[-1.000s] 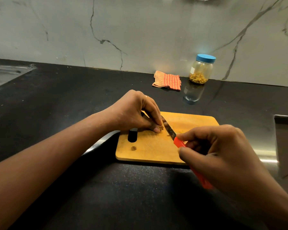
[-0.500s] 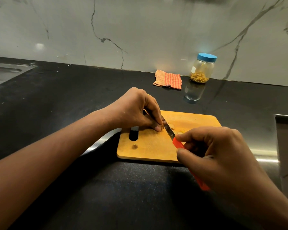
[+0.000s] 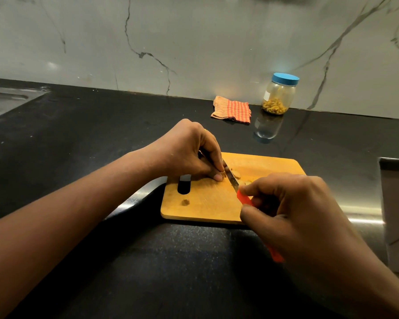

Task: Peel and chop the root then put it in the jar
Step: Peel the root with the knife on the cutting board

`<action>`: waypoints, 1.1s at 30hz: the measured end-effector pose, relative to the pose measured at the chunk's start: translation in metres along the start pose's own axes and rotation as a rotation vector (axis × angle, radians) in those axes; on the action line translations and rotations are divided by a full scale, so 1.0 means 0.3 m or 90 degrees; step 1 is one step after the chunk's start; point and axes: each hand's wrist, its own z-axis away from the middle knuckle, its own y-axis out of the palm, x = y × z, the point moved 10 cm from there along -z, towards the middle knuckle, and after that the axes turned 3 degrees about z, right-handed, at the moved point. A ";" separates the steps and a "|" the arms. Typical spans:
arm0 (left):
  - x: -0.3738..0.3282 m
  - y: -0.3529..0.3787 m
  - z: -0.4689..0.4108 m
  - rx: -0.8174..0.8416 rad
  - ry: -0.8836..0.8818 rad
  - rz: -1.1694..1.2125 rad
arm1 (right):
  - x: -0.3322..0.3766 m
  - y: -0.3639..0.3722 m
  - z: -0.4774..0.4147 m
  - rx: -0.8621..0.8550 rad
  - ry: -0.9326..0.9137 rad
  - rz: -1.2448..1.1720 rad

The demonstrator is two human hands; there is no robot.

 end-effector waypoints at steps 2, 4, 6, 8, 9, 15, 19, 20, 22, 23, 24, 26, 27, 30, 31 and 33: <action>0.000 -0.001 0.000 0.000 0.001 -0.003 | 0.004 0.011 -0.006 0.013 -0.003 -0.001; 0.000 -0.001 0.002 -0.002 0.001 -0.006 | 0.006 0.020 -0.013 0.024 -0.002 -0.007; -0.003 -0.001 0.003 -0.003 0.006 -0.012 | 0.006 0.022 -0.020 0.028 -0.002 -0.006; -0.003 -0.002 0.004 -0.007 0.008 -0.014 | 0.007 0.026 -0.032 0.035 0.000 -0.009; -0.003 -0.003 0.005 -0.008 0.007 -0.016 | 0.006 0.029 -0.040 0.039 0.002 -0.012; -0.011 -0.003 0.007 -0.014 0.012 -0.029 | -0.018 0.048 -0.080 0.053 0.015 -0.023; -0.012 -0.004 0.008 -0.016 0.015 -0.033 | -0.014 0.062 -0.091 0.060 0.013 -0.005; -0.008 -0.005 0.008 -0.018 0.009 -0.030 | -0.013 0.063 -0.089 0.064 0.014 0.000; 0.003 -0.008 0.008 -0.022 -0.005 -0.023 | -0.014 0.059 -0.077 0.072 0.016 0.012; 0.005 -0.010 0.007 -0.023 -0.009 -0.022 | -0.013 0.054 -0.068 0.074 0.013 0.017; 0.007 -0.011 0.006 -0.023 -0.012 -0.021 | -0.011 0.048 -0.057 0.074 0.009 0.020; 0.009 -0.009 0.006 -0.018 -0.018 -0.014 | -0.005 0.040 -0.036 0.079 0.005 0.016; 0.010 -0.008 0.006 -0.016 -0.020 -0.010 | -0.003 0.037 -0.026 0.085 0.003 0.012; 0.011 -0.007 0.008 -0.013 -0.026 -0.003 | -0.005 0.022 -0.009 0.081 0.004 -0.004; 0.012 -0.007 0.010 -0.012 -0.028 0.000 | -0.011 0.014 -0.007 0.074 0.009 -0.011; 0.014 -0.009 0.013 -0.014 -0.031 0.007 | -0.029 -0.006 -0.003 0.047 0.018 -0.014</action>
